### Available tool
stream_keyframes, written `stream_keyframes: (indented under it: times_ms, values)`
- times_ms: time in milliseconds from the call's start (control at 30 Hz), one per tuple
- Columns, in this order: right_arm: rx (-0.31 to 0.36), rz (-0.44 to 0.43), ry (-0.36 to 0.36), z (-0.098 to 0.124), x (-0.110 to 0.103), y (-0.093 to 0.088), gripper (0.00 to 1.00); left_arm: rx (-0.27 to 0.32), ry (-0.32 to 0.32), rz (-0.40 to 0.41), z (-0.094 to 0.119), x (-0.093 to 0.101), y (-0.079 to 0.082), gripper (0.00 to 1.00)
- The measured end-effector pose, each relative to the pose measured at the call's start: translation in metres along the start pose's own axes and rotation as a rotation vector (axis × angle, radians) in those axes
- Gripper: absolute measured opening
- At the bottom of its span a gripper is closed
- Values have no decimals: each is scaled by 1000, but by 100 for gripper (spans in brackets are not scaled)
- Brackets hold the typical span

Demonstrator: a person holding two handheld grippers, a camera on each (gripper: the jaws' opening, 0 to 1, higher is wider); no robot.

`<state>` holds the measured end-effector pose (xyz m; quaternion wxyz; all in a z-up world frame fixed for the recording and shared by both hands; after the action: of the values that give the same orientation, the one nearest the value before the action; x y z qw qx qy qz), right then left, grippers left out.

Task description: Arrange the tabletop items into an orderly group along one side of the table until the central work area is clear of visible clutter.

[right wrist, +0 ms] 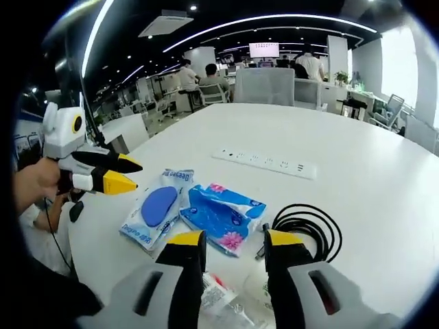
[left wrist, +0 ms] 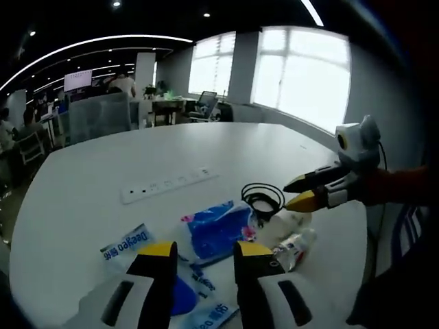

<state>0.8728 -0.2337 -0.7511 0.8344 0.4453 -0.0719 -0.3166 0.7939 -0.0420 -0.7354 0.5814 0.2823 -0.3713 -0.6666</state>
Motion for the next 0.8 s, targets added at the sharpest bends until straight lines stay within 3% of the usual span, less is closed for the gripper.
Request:
stream_keyframes:
  times_ms: [167, 367, 800]
  values:
    - [-7, -34, -17, -11, 5, -2, 20, -32, -15, 1, -22, -3, -10, 28]
    - [-38, -43, -23, -24, 8, -7, 18, -55, -15, 22, -42, -10, -15, 26]
    - [-100, -85, -29, -52, 14, -17, 13, -116, -42, 57, -61, -9, -20, 19]
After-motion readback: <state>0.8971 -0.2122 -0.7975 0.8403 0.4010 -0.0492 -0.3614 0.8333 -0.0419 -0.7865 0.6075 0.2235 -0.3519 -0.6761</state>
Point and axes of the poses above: the point that each gripper's makers call its tool centre point, and the gripper's own axes: z roughly backward along the fingers, x roughly to its right, y roughly out of its top, the point moved 4 cm from there along z, roughly backward along the fingers, and after that the axes turned 4 degrees about y, right-handed, at the moved point
